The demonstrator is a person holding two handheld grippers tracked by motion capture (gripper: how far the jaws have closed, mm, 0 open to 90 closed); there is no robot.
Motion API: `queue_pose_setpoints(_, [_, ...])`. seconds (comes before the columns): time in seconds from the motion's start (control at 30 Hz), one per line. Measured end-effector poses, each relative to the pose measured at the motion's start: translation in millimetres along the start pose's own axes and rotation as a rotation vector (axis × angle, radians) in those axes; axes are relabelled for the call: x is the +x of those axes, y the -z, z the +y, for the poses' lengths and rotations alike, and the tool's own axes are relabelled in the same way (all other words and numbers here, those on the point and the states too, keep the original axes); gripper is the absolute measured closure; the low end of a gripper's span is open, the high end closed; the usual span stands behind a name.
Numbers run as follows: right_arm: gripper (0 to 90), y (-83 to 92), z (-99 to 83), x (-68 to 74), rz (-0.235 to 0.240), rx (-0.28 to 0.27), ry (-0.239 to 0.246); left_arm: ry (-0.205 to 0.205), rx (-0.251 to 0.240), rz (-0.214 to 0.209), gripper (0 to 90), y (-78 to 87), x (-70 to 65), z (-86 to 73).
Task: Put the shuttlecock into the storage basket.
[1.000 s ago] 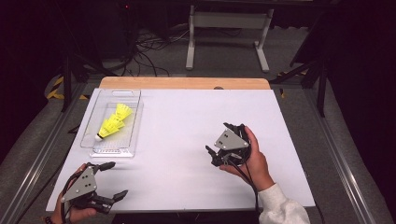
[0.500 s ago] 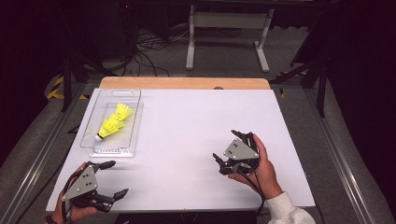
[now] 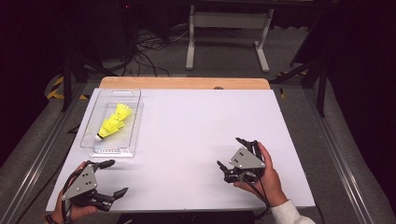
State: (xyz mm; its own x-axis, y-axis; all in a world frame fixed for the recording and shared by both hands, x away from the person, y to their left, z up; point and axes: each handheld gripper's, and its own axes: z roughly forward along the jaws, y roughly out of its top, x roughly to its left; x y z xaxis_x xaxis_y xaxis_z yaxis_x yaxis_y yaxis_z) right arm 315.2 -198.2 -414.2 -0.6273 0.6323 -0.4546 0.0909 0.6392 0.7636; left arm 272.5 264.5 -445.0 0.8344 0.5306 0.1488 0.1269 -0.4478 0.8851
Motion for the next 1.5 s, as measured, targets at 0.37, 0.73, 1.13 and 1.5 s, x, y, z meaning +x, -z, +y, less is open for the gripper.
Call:
queue_pose_setpoints(0.37, [7.2, 8.9, -28.0, 9.4, 0.017, -0.004, -0.044, 0.004, 0.001, 0.005, 5.6, -0.5, 2.4, -0.2])
queue_pose_setpoints(0.73, [7.9, 17.9, -49.1, 21.6, 0.05, -0.027, -0.105, 0.007, 0.002, 0.013, 5.6, -1.8, 2.4, -0.3])
queue_pose_setpoints(1.13, [7.7, 20.1, -47.6, 23.5, 0.03, -0.066, -0.11, 0.001, 0.005, 0.021, 5.5, -2.0, 2.8, -1.2])
queue_pose_setpoints(1.5, [6.5, 18.5, -45.4, 23.9, 0.008, -0.054, -0.11, 0.005, 0.004, 0.032, 5.4, -0.9, 6.5, -2.7])
